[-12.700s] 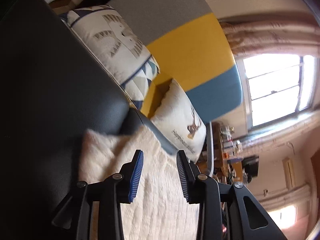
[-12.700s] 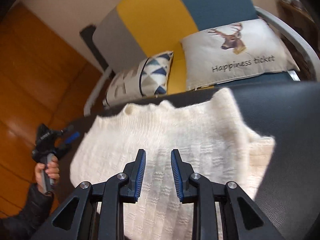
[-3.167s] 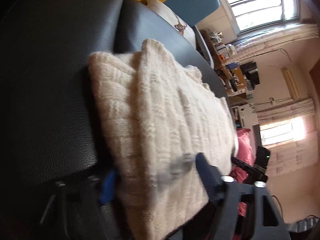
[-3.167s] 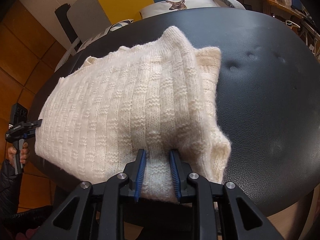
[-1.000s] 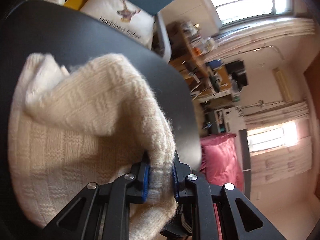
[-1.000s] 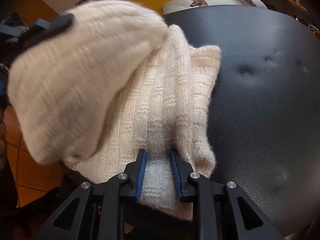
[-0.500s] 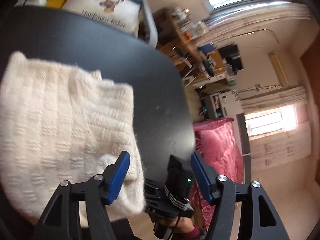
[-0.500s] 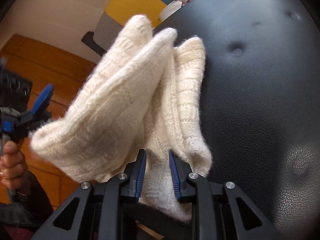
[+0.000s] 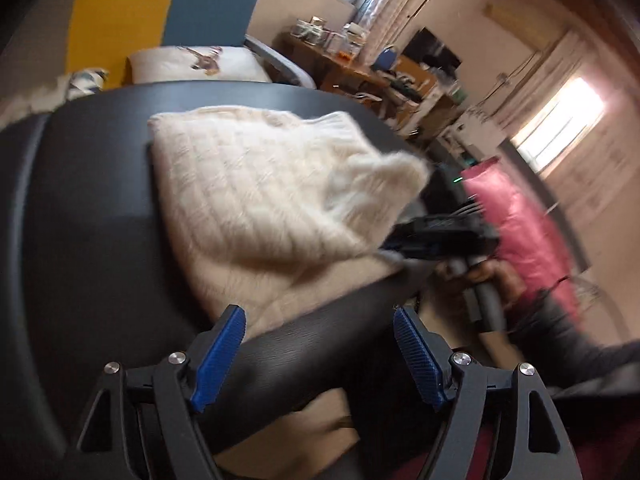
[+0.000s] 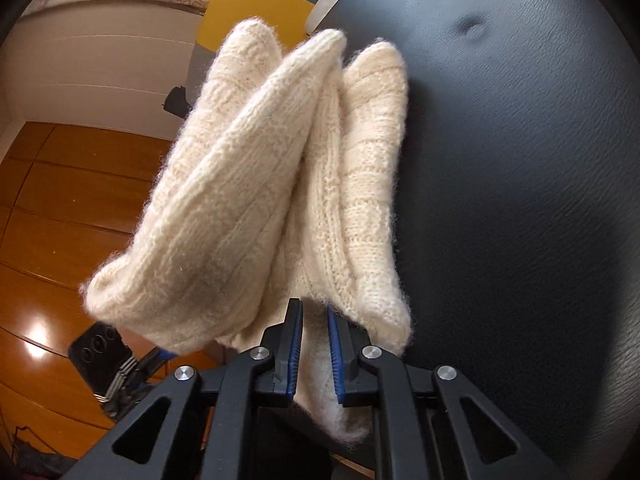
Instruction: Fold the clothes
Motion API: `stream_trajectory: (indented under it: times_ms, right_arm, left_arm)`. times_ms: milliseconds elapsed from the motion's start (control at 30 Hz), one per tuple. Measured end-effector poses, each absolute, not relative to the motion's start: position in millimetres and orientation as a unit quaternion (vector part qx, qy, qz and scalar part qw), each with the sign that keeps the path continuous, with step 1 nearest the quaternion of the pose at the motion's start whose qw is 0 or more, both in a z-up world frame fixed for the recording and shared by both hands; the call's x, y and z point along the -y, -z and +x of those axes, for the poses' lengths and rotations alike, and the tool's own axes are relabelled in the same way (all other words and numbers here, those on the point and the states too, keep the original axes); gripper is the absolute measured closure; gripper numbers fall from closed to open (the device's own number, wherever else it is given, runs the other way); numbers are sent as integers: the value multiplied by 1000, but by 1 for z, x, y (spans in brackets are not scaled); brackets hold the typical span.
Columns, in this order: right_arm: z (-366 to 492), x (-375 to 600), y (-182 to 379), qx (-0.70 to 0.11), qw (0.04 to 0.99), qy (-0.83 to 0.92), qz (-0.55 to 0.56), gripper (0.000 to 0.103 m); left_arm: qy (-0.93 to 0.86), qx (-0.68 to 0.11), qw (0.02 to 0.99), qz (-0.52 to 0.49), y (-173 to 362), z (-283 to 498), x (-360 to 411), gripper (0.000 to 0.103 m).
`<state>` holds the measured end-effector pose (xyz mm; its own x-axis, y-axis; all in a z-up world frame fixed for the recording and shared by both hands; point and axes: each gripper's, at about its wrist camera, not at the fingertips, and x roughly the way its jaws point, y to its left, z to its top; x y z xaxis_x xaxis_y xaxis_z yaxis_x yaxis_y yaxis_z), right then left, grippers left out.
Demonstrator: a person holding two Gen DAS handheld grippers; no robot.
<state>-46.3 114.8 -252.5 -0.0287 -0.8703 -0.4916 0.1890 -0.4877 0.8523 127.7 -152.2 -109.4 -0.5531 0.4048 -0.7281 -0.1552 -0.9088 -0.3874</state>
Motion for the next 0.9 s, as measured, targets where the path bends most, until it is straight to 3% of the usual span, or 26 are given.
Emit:
stream_trajectory:
  times_ms: [67, 167, 300, 433, 667, 833, 900]
  right_arm:
    - [-43, -117, 247, 296, 396, 661, 564, 91]
    - [-30, -122, 200, 225, 410, 706, 533, 79]
    - [-12, -118, 129, 140, 452, 741, 477, 78]
    - [-48, -75, 92, 66, 511, 700, 494, 76]
    - [-30, -47, 74, -36, 539, 625, 564, 71]
    - [-36, -23, 101, -39, 532, 587, 609, 71]
    - [-28, -18, 111, -79, 510, 593, 619, 71]
  left_arm:
    - [-879, 132, 156, -431, 112, 129, 156, 26]
    - [-890, 110, 168, -410, 109, 127, 159, 26]
    - [-890, 56, 200, -406, 110, 119, 150, 26]
    - [-883, -11, 210, -420, 121, 113, 134, 26]
    - [-876, -30, 211, -432, 137, 102, 134, 27]
    - [-873, -44, 212, -436, 144, 97, 136, 27]
    - [-873, -52, 210, -436, 147, 96, 135, 27]
